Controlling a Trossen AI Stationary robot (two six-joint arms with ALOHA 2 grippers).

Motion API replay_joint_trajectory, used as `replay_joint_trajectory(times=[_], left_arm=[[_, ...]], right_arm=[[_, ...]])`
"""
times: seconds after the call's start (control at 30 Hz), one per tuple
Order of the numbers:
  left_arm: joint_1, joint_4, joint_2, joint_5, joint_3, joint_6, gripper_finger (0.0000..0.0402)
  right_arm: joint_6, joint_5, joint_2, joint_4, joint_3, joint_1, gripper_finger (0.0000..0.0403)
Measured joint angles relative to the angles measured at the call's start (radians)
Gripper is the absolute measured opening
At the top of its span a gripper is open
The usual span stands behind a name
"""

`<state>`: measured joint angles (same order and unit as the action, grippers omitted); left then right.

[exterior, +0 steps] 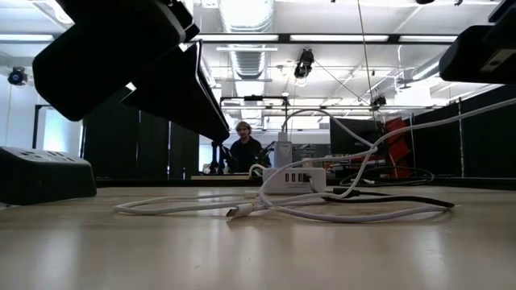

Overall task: Insert USB
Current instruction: Insert the white charger cable into the bottom black outlet extension

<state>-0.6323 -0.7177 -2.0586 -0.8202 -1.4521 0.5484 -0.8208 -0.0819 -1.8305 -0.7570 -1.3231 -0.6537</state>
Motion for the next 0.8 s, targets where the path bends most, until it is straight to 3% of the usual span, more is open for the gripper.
replay_joint_trajectory(times=[0.8], left_arm=[[0.0,0.009,0.0,0.0,0.0,0.013,0.0064]], right_arm=[[0.01,-0.031,-0.005,-0.015,0.001,0.002,0.001]])
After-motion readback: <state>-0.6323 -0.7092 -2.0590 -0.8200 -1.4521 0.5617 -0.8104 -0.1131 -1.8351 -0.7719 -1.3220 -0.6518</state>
